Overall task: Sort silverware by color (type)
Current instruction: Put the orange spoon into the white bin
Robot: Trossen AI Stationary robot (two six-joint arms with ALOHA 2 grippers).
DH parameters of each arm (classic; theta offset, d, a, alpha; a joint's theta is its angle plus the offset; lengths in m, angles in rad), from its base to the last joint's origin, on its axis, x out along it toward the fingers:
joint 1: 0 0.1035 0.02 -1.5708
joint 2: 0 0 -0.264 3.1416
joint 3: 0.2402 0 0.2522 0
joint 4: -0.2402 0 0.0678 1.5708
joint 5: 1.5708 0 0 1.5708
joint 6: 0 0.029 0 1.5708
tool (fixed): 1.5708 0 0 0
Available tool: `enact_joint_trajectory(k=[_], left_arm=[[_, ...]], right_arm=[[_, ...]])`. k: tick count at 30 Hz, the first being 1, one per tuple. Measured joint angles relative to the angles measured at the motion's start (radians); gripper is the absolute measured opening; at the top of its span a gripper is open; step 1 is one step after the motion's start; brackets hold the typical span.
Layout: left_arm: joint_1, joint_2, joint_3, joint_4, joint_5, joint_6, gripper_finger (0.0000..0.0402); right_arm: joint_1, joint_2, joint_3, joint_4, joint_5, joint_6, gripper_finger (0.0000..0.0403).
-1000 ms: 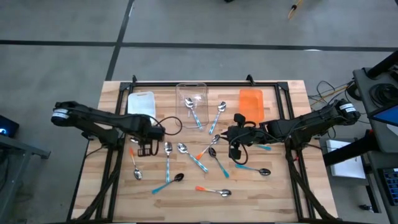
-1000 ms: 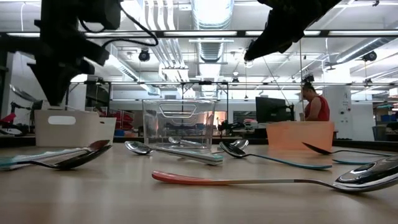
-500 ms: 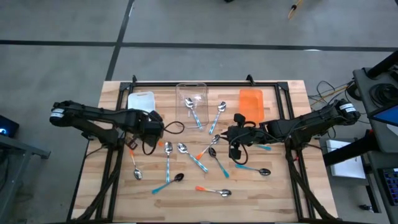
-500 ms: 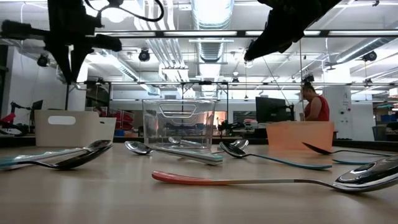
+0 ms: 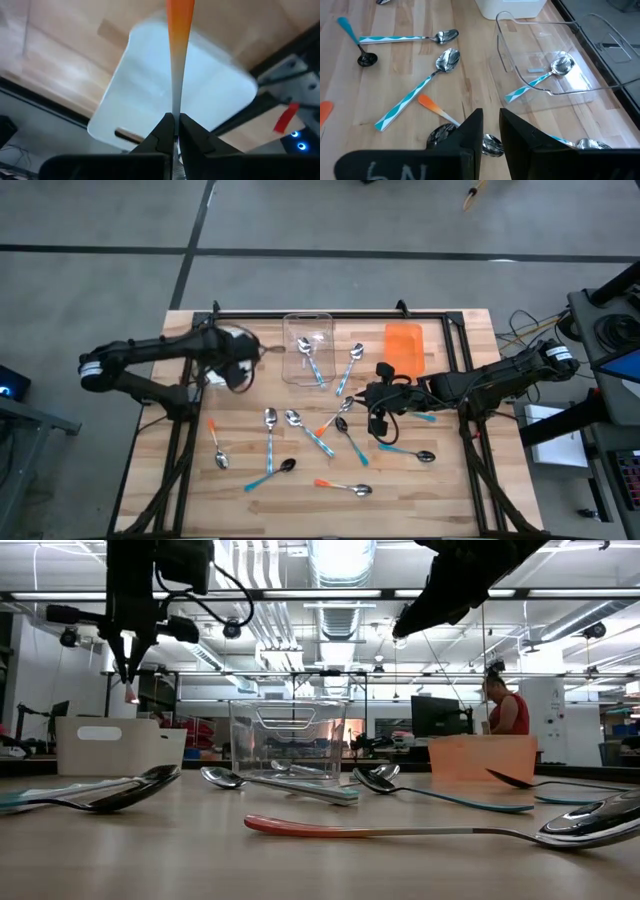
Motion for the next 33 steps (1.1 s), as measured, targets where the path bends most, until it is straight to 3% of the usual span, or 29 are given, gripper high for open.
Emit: enact_joint_trajectory(k=[7, 12, 19, 33], left_arm=[[0.247, 0.000, 0.023, 0.025, 0.000, 0.165, 0.0000], [0.337, 0.003, 0.022, 0.067, 0.000, 0.379, 0.0000], [0.369, 0.035, 0.022, 0.142, 0.003, 0.530, 0.0000], [0.382, 0.184, 0.020, 0.145, 0.011, 0.584, 0.0000]], right_arm=[[0.000, 0.000, 0.000, 0.008, 0.001, 0.000, 0.0054], [0.000, 0.000, 0.000, 0.010, 0.001, 0.000, 0.0054], [0.000, 0.000, 0.000, 0.010, 0.001, 0.000, 0.0054], [-0.004, 0.002, 0.000, 0.008, 0.001, 0.001, 0.0054]])
